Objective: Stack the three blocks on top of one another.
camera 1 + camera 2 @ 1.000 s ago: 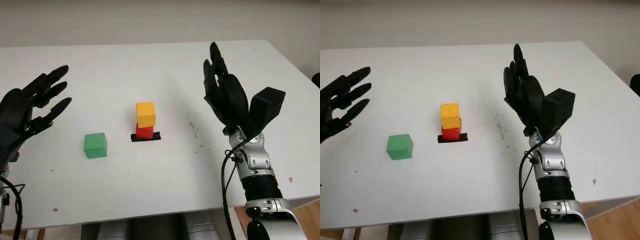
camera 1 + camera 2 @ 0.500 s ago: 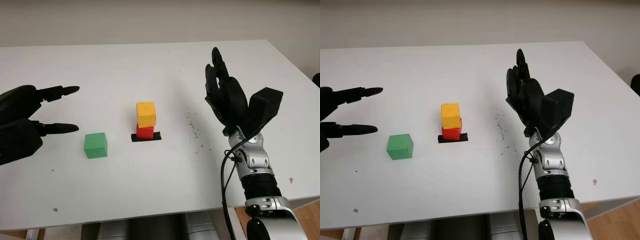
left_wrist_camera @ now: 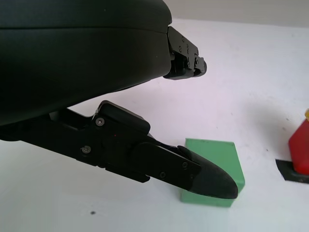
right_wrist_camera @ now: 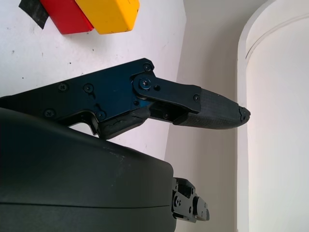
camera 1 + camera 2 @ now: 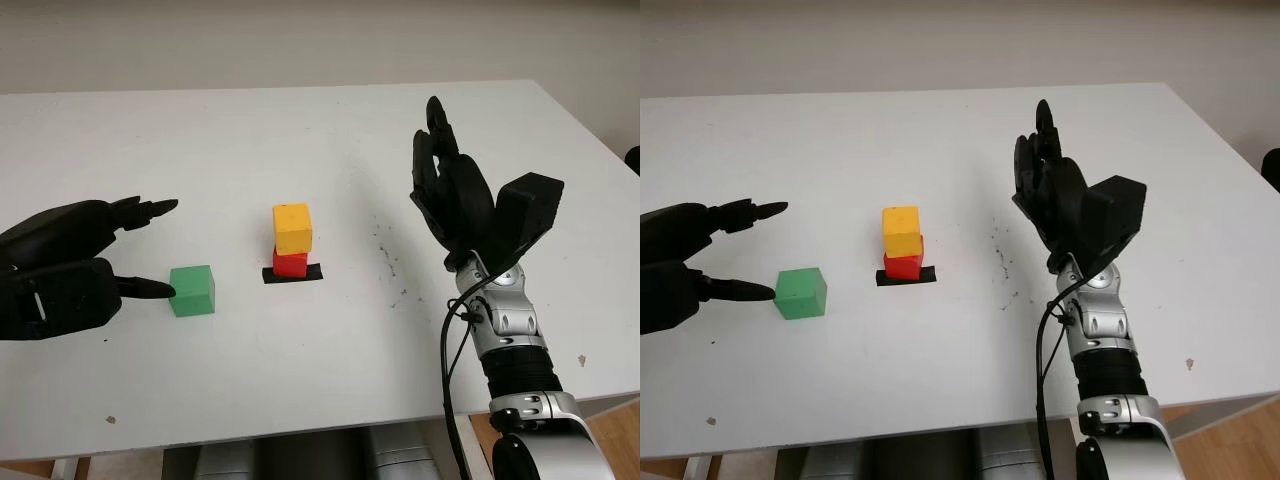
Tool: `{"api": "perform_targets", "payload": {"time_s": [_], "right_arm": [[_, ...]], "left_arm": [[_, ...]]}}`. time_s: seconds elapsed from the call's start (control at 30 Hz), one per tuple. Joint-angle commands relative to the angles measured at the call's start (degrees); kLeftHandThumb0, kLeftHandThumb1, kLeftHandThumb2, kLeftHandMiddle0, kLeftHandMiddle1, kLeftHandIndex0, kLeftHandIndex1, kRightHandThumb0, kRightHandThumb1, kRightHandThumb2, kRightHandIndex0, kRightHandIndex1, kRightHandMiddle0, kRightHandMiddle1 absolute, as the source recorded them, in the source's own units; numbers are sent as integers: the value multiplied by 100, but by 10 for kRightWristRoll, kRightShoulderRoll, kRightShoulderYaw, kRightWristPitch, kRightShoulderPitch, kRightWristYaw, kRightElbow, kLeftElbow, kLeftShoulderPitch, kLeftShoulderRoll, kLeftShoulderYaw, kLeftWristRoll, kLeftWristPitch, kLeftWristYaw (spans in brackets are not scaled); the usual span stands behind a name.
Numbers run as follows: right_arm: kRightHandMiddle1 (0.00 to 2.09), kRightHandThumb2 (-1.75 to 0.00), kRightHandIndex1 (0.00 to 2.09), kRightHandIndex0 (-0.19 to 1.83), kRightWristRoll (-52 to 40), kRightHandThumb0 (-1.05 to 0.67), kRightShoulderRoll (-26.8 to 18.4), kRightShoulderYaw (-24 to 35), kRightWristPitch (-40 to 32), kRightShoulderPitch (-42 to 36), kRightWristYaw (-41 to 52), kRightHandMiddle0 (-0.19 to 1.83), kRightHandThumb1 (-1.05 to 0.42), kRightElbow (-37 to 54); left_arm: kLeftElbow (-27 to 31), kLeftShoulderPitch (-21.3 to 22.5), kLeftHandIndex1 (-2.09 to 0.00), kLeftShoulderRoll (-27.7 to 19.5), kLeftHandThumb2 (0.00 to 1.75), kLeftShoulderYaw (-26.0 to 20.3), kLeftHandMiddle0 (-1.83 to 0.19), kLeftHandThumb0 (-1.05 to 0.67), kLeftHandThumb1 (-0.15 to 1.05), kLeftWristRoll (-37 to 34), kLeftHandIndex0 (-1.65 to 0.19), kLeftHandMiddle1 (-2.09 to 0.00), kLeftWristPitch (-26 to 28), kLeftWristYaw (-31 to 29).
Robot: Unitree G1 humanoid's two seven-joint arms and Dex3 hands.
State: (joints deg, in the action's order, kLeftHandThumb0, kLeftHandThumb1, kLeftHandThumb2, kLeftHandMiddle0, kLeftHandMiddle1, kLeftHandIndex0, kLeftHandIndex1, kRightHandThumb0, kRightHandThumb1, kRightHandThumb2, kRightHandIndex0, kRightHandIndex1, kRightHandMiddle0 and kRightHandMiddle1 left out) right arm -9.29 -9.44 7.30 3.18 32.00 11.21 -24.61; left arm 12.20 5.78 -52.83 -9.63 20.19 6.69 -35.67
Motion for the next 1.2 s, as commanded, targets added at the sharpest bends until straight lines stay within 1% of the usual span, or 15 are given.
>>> {"api": "perform_targets", "payload": {"time_s": [0.0,0.2,0.27,0.47,0.57,0.7,0.83,0.93,1.03,1.17], "right_arm": [[0,-69,0,-19,2,-72,4,-1,-1,8,-2,-19,-105,7],[0,-68,0,-19,0,-71,6,-2,-9,7,-7,-19,-105,12],[0,-68,0,-19,-1,-71,7,-2,-11,6,-8,-19,-105,14],[0,-66,0,-19,-1,-71,8,-2,-15,3,-10,-19,-105,21],[0,-67,0,-19,-2,-71,7,-3,-22,1,-8,-19,-105,26],[0,-66,0,-19,-5,-71,8,-1,-23,-1,-6,-19,-105,29],[0,-65,0,-19,-7,-71,8,0,-25,-2,-5,-19,-105,31],[0,-66,0,-19,-5,-70,7,-1,-23,-2,-4,-19,-105,30],[0,-65,0,-19,-6,-70,7,0,-27,-2,-6,-19,-105,32],[0,-65,0,-19,-5,-70,7,-1,-31,-2,-6,-19,-105,34]], "left_arm": [[7,-4,-3,-4,5,-2,3,-87,99,-17,-12,-4,1,-13],[9,-6,-5,-13,5,-7,5,-88,98,-47,-13,-4,-1,-41],[7,-8,-5,-12,4,-8,5,-86,97,-54,-14,-5,-3,-45],[8,-13,-6,-12,5,0,5,-84,95,-48,-16,-5,2,-42],[12,-14,-6,-7,5,13,5,-86,96,-17,-17,-5,8,-26],[20,-22,-8,12,6,25,1,-83,97,33,-22,-7,6,27],[20,-29,-9,23,6,33,0,-80,98,57,-25,-6,-2,62],[18,-32,-10,31,6,41,-2,-82,100,74,-28,-6,-12,82],[20,-33,-11,39,6,47,-3,-79,99,82,-30,-6,-10,88],[18,-36,-12,52,5,51,-4,-75,97,70,-32,-6,-12,82]]}}
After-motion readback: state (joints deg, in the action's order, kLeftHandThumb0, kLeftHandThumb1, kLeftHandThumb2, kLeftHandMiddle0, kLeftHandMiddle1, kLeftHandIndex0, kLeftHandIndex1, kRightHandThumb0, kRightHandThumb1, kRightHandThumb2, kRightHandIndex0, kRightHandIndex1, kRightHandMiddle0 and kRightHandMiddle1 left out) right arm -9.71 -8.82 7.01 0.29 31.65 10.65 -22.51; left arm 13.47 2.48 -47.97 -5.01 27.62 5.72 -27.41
